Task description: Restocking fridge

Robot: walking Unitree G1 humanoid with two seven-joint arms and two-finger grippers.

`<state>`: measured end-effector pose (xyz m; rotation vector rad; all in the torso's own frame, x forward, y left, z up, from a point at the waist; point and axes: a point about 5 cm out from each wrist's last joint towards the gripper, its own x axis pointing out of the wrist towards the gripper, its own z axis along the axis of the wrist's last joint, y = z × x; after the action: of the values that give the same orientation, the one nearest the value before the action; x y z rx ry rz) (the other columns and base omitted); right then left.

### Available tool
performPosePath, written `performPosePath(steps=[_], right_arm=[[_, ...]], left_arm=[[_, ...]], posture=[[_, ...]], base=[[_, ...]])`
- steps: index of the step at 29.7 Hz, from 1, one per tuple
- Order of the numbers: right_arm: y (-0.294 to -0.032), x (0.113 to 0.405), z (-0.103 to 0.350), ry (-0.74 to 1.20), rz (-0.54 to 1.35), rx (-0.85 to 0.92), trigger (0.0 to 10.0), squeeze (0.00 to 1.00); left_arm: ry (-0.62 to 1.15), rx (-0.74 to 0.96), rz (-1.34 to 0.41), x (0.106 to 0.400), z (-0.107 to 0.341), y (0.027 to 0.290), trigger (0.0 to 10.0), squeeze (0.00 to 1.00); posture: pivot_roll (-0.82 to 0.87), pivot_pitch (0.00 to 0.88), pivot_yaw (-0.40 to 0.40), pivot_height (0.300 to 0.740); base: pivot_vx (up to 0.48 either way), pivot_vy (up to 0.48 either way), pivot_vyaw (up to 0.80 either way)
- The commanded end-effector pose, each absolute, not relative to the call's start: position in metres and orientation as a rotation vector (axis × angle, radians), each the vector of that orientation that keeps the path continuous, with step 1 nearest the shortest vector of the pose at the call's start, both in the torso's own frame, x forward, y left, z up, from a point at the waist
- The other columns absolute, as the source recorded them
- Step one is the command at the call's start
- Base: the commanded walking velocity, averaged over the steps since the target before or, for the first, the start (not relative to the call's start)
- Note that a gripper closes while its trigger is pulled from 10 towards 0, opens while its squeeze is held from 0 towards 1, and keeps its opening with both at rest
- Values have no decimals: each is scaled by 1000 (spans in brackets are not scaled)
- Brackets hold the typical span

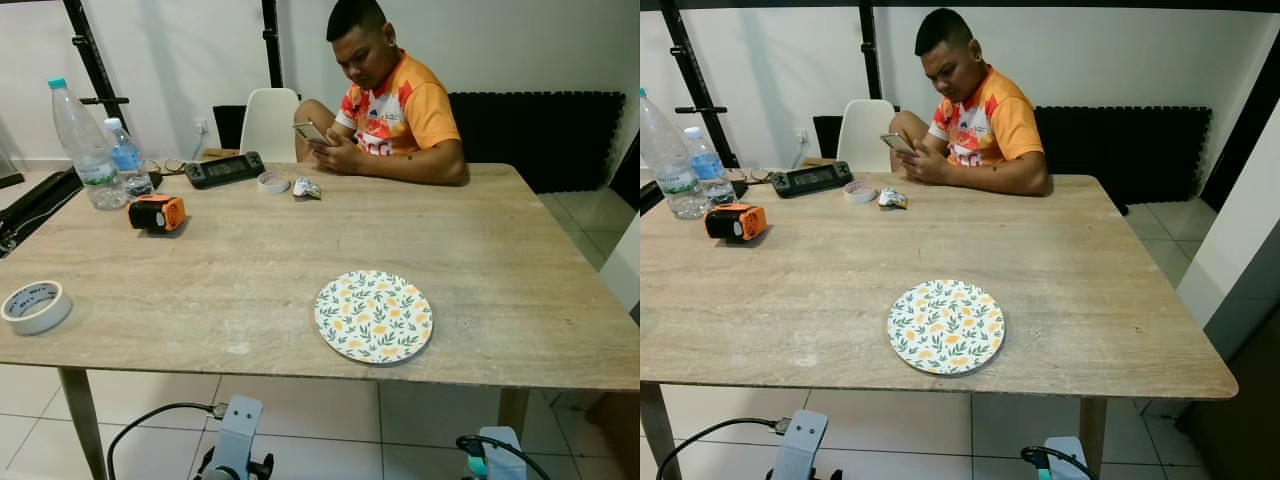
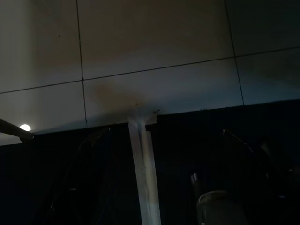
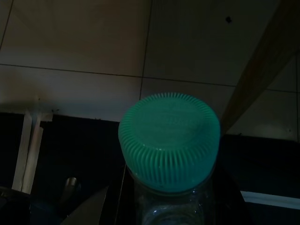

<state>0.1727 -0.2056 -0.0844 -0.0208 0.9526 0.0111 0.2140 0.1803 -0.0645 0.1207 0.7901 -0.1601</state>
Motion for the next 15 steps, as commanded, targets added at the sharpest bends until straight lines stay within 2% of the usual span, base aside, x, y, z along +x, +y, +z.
performPosePath(steps=[1, 7, 15], right_arm=[[-201, 178, -82, 934, 19, 5, 10000, 0], [-195, 182, -81, 924, 78, 9, 10000, 0], [-194, 180, -82, 933, 94, -8, 10000, 0]], left_arm=[[764, 93, -180, 219, -61, 174, 10000, 0], [753, 45, -258, 218, -62, 161, 10000, 0], [773, 61, -241, 214, -64, 163, 10000, 0]], posture=[[-26, 8, -5, 734], [-27, 12, -5, 734], [-25, 16, -9, 734]], base=[[0, 0, 0], [0, 0, 0], [0, 0, 0]])
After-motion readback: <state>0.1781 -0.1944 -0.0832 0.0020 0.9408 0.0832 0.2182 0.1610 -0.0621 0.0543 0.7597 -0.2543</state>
